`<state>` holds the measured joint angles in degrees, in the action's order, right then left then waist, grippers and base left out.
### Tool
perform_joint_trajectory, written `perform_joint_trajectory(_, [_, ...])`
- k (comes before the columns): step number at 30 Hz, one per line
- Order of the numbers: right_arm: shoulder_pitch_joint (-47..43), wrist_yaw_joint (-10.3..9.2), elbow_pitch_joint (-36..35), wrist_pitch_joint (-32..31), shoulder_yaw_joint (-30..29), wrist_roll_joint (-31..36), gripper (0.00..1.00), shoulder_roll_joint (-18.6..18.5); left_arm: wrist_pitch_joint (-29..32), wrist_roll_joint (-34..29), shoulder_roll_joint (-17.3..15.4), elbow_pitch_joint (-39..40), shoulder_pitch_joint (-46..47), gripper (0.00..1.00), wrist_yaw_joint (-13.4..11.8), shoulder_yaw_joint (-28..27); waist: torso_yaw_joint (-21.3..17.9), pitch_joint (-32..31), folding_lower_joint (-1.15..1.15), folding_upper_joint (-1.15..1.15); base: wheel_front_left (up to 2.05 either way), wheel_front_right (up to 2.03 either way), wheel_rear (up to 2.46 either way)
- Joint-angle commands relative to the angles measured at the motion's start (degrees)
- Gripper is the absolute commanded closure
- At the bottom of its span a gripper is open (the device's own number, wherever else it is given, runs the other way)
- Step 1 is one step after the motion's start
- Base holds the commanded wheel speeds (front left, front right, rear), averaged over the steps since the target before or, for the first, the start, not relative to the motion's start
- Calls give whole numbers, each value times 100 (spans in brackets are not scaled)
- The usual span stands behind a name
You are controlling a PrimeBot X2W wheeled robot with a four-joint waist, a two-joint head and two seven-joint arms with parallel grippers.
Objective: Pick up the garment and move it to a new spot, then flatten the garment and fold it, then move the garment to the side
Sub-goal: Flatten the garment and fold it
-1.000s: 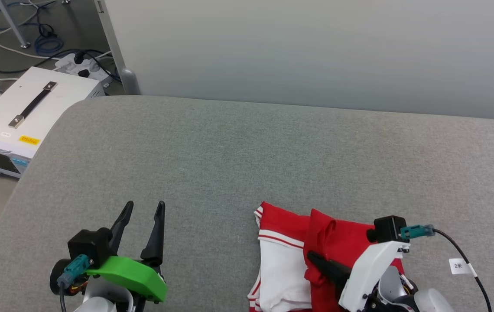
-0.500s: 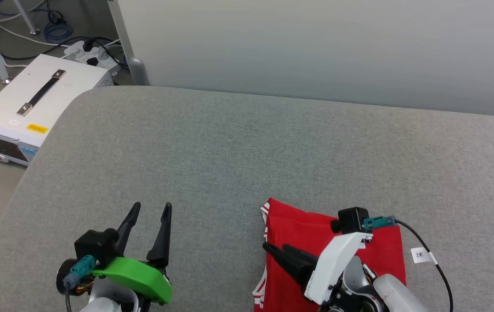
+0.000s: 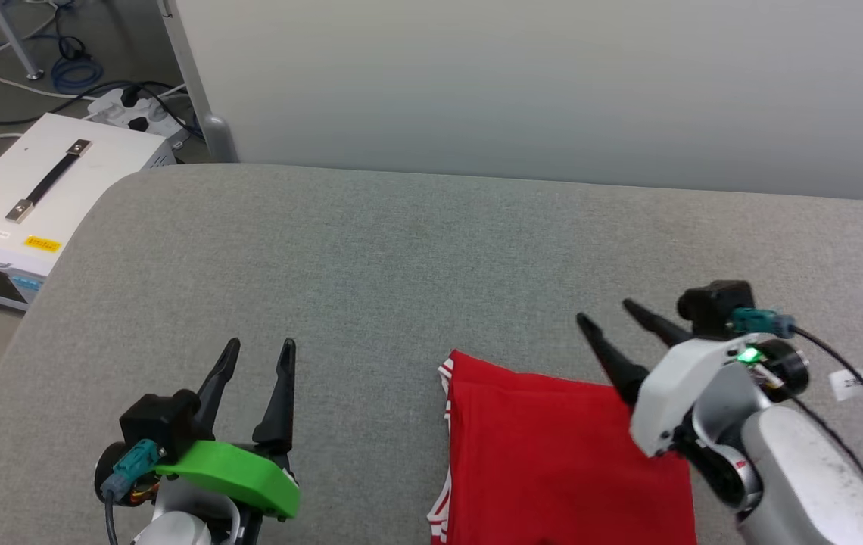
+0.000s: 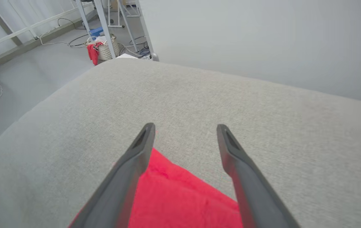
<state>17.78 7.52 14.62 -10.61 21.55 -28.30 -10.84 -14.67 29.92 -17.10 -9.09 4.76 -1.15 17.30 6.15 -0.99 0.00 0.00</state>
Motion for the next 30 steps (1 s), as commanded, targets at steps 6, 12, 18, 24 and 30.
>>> perform_joint_trajectory(6, [-240,-3,-527,789,-849,908,0,-782,-33,-140,212,171,-79,0,129,-182,-179,-13,0,0,0,0,0])
perform_joint_trajectory(12, [-739,-3,-1194,1289,-1585,1257,0,-1053,-33,-316,356,321,-152,0,226,-354,-301,22,0,0,0,0,0])
perform_joint_trajectory(18, [-1430,-3,-1971,1534,-2261,1503,0,-618,-33,-560,501,492,-243,0,345,-611,-403,72,0,0,0,0,0])
perform_joint_trajectory(24, [-1942,-3,-2213,1702,-2599,1659,0,11,-33,-834,668,619,-354,0,479,-792,-452,68,0,0,0,0,0])
perform_joint_trajectory(30, [-2205,-3,-2185,1903,-2627,1775,0,375,-33,-1105,834,587,-537,0,647,-840,-442,34,0,0,0,0,0])
